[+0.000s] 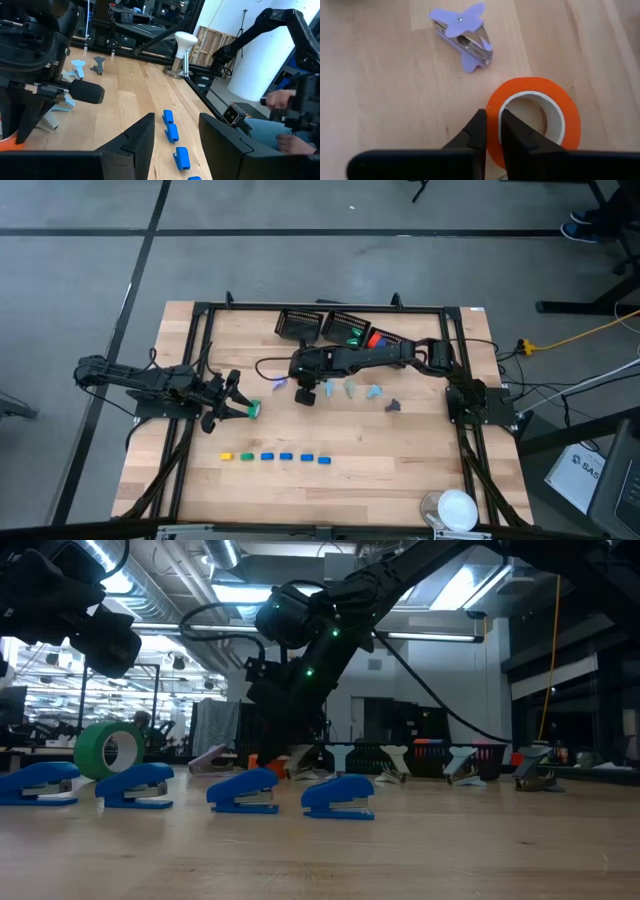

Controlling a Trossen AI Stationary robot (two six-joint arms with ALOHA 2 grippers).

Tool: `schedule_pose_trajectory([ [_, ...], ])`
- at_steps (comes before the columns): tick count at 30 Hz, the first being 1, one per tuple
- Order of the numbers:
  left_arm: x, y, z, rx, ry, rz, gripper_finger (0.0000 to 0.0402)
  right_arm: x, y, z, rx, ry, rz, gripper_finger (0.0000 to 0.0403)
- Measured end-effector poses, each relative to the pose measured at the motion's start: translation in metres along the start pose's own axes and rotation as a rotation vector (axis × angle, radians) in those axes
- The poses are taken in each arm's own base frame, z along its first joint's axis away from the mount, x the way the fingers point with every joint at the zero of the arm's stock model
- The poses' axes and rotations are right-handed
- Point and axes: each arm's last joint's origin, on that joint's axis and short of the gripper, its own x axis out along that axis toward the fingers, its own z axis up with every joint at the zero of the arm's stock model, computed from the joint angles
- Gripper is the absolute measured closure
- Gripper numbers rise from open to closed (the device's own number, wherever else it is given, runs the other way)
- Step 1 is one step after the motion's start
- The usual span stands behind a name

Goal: Pick and place Stapler, Stapler remover, tape
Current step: Put the orange tape into the right black bin

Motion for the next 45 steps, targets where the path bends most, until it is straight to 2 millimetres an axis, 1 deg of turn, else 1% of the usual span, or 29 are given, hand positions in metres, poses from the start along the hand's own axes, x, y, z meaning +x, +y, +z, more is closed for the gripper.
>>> schedule_pose_trajectory([
  [2, 0.000, 0.000, 0.000, 0.000, 0.000, 0.000, 0.0251, -0.007, 0.001, 0.008, 0.014, -0.020, 0.030, 0.0369],
  [4, 0.000, 0.000, 0.000, 0.000, 0.000, 0.000, 0.0251, -0.021, 0.002, 0.021, 0.027, -0.053, 0.079, 0.0372],
  [6, 0.000, 0.000, 0.000, 0.000, 0.000, 0.000, 0.0251, -0.038, 0.003, 0.033, 0.046, -0.083, 0.109, 0.0372],
  [9, 0.000, 0.000, 0.000, 0.000, 0.000, 0.000, 0.0251, -0.062, 0.006, 0.043, 0.063, -0.080, 0.116, 0.0372],
  [12, 0.000, 0.000, 0.000, 0.000, 0.000, 0.000, 0.0251, -0.097, 0.010, 0.053, 0.057, -0.114, 0.125, 0.0372],
  [15, 0.000, 0.000, 0.000, 0.000, 0.000, 0.000, 0.0251, -0.136, 0.009, 0.054, 0.072, -0.127, 0.093, 0.0372],
  [18, 0.000, 0.000, 0.000, 0.000, 0.000, 0.000, 0.0251, -0.171, 0.005, 0.051, 0.107, -0.131, 0.013, 0.0372],
  [20, 0.000, 0.000, 0.000, 0.000, 0.000, 0.000, 0.0251, -0.194, 0.004, 0.048, 0.136, -0.169, -0.034, 0.0372],
  [22, 0.000, 0.000, 0.000, 0.000, 0.000, 0.000, 0.0251, -0.212, 0.001, 0.043, 0.168, -0.202, -0.077, 0.0372],
  [23, 0.000, 0.000, 0.000, 0.000, 0.000, 0.000, 0.0251, -0.217, 0.001, 0.039, 0.182, -0.208, -0.089, 0.0372],
  [25, 0.000, 0.000, 0.000, 0.000, 0.000, 0.000, 0.0251, -0.223, -0.002, 0.028, 0.215, -0.207, -0.115, 0.0372],
  [28, 0.000, 0.000, 0.000, 0.000, 0.000, 0.000, 0.0251, -0.227, -0.004, 0.010, 0.259, -0.230, -0.126, 0.0372],
  [34, 0.000, 0.000, 0.000, 0.000, 0.000, 0.000, 0.0251, -0.217, -0.015, -0.037, 0.371, -0.275, -0.122, 0.0372],
  [39, 0.000, 0.000, 0.000, 0.000, 0.000, 0.000, 0.0251, -0.211, -0.032, -0.077, 0.545, -0.334, -0.126, 0.0372],
  [42, 0.000, 0.000, 0.000, 0.000, 0.000, 0.000, 0.0251, -0.210, -0.040, -0.100, 0.653, -0.364, -0.163, 0.0372],
  [45, 0.000, 0.000, 0.000, 0.000, 0.000, 0.000, 0.0251, -0.206, -0.047, -0.125, 0.766, -0.358, -0.222, 0.0372],
])
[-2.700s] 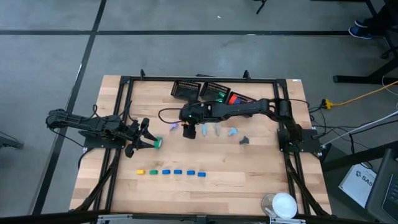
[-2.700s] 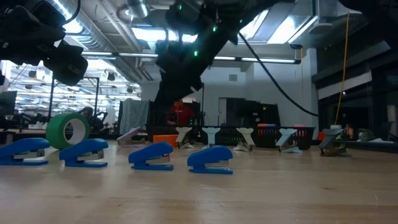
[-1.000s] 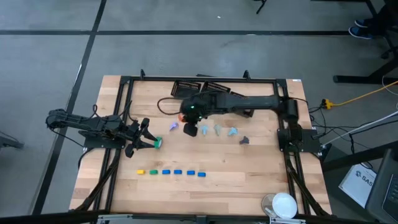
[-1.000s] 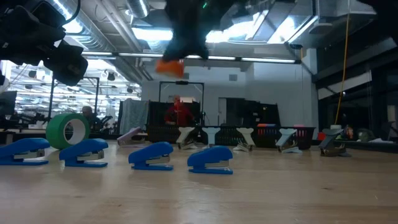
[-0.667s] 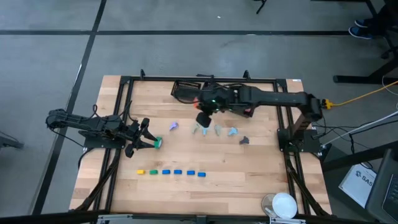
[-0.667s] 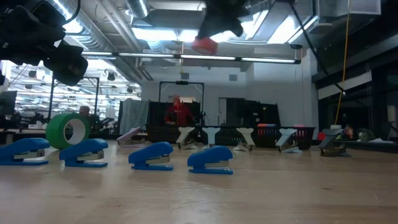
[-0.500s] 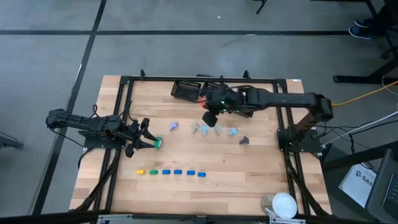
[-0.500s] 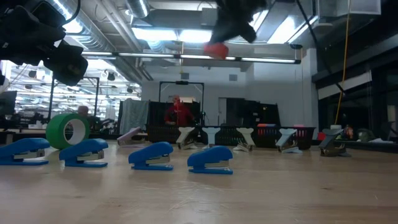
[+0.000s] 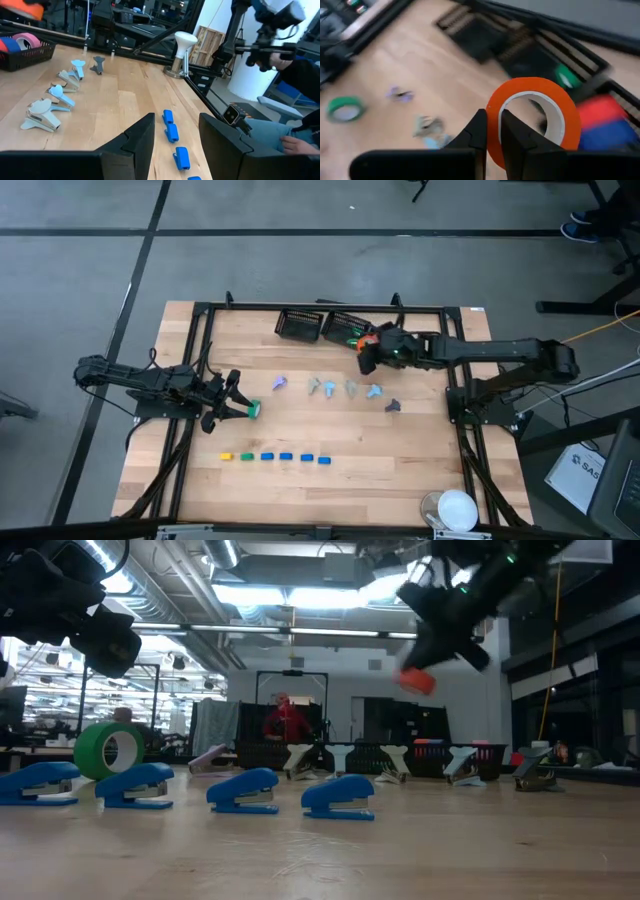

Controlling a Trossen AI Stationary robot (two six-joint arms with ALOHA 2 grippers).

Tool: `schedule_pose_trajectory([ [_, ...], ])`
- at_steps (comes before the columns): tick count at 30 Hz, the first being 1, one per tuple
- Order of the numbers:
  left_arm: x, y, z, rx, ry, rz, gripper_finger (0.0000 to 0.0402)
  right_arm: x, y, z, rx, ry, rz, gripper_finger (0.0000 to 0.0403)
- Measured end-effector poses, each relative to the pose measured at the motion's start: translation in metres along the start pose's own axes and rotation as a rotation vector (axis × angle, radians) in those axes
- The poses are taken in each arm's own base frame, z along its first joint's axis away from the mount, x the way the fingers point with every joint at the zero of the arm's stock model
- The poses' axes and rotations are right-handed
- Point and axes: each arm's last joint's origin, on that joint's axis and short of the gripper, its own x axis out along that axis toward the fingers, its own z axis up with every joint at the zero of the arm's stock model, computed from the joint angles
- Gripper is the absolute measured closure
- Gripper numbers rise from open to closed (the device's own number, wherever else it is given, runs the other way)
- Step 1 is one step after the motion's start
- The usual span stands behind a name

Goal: Pick and place Stapler, Stapler remover, tape
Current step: Put the orange tape into the right black bin

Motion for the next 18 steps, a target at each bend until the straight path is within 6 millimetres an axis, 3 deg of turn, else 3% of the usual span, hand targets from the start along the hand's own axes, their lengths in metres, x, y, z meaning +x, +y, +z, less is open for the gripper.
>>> schedule_pose_trajectory([
  [7, 0.000, 0.000, 0.000, 0.000, 0.000, 0.000, 0.0251, 0.000, -0.035, -0.023, 0.222, -0.051, -0.131, 0.0372],
  [18, 0.000, 0.000, 0.000, 0.000, 0.000, 0.000, 0.0251, 0.013, -0.057, -0.042, 0.351, -0.092, -0.210, 0.0372],
])
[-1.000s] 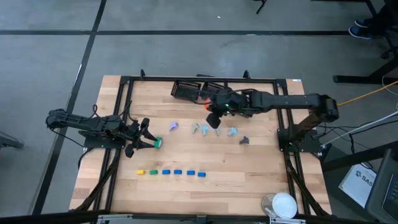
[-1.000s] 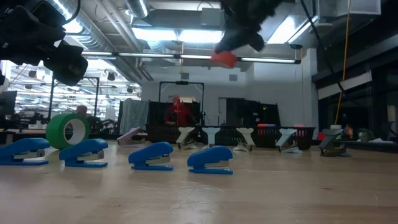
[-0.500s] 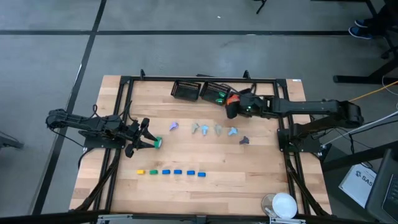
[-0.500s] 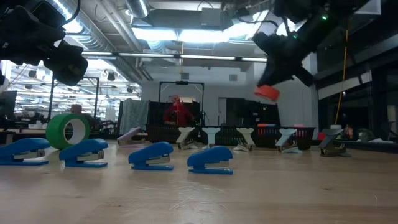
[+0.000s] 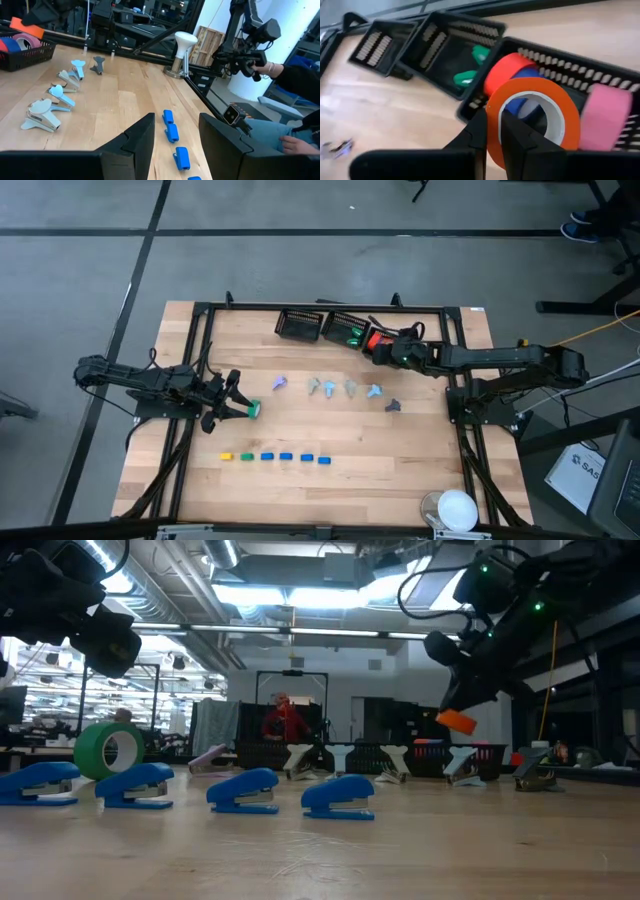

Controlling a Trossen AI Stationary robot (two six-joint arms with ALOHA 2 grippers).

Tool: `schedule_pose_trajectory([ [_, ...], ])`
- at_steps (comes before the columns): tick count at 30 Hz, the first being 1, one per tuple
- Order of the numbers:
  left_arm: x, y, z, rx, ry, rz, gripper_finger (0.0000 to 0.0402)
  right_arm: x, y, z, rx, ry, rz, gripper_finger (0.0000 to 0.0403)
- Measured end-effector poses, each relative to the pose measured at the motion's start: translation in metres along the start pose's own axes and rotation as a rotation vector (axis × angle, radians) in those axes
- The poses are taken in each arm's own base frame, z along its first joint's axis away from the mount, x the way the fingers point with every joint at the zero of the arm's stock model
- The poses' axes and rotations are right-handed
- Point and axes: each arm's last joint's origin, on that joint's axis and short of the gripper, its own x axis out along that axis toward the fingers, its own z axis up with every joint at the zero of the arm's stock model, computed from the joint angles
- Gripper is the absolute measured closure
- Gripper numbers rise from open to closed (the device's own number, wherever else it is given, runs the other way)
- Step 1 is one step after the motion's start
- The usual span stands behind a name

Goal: Pick and place Stapler, Stapler remover, tape
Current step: Put the orange tape into the right black bin

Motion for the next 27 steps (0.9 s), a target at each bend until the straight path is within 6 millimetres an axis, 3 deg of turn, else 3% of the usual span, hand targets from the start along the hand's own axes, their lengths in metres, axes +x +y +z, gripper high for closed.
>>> schedule_pose_trajectory([
  [7, 0.000, 0.000, 0.000, 0.000, 0.001, 0.000, 0.0251, 0.004, -0.004, 0.003, 0.094, -0.065, -0.011, 0.0325],
  [18, 0.000, 0.000, 0.000, 0.000, 0.001, 0.000, 0.0251, 0.007, -0.001, 0.008, 0.093, -0.117, 0.015, 0.0344],
  [27, 0.000, 0.000, 0.000, 0.000, 0.000, 0.000, 0.0251, 0.008, -0.002, 0.010, 0.098, -0.123, 0.002, 0.0261],
])
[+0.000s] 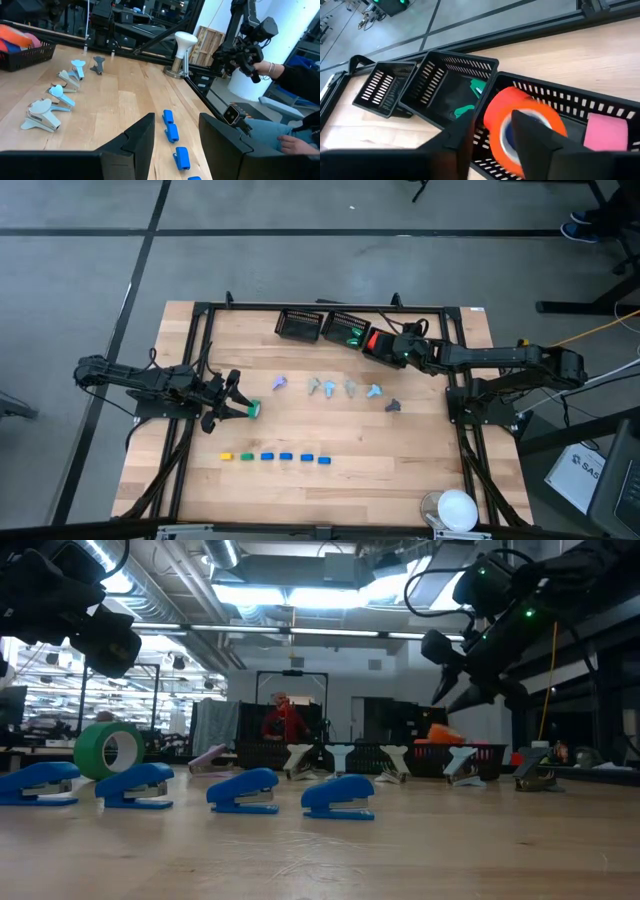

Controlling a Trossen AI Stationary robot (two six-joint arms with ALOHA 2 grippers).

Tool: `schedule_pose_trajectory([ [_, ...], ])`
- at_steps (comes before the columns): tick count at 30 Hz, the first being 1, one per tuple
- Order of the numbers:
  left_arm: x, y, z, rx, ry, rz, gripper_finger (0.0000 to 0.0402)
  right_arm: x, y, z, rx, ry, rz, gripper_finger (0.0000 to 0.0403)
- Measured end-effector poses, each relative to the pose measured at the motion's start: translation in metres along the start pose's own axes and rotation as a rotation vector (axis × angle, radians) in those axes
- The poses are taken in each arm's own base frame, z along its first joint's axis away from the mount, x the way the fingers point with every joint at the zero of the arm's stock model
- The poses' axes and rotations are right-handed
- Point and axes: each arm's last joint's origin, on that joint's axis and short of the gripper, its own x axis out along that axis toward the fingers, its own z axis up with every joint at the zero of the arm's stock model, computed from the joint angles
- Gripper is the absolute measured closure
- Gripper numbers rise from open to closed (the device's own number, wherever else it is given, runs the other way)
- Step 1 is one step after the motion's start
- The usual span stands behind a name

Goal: Pick and place Stapler, Stapler remover, tape
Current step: Put the orange tape into the right black bin, then adjust the blue tape in the right black bin

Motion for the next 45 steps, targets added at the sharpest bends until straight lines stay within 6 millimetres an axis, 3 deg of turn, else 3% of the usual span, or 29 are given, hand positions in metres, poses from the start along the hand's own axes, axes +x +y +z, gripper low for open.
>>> schedule_pose_trajectory([
  [9, 0.000, 0.000, 0.000, 0.000, 0.000, 0.000, 0.0251, 0.000, 0.001, 0.000, 0.009, 0.006, 0.014, 0.0197],
  [19, 0.000, 0.000, 0.000, 0.000, 0.000, 0.000, 0.0251, -0.001, 0.014, 0.006, -0.034, -0.013, 0.152, 0.0194],
  [26, 0.000, 0.000, 0.000, 0.000, 0.000, 0.000, 0.0251, -0.009, 0.026, 0.012, -0.106, 0.042, 0.116, 0.0196],
  [33, 0.000, 0.000, 0.000, 0.000, 0.000, 0.000, 0.0251, -0.025, 0.038, 0.022, -0.143, 0.161, 0.041, 0.0247],
  [41, 0.000, 0.000, 0.000, 0.000, 0.000, 0.000, 0.0251, -0.024, 0.034, 0.015, -0.112, 0.301, 0.020, 0.0384],
  [45, 0.000, 0.000, 0.000, 0.000, 0.000, 0.000, 0.0251, -0.014, 0.031, 0.007, -0.093, 0.355, -0.037, 0.0392],
])
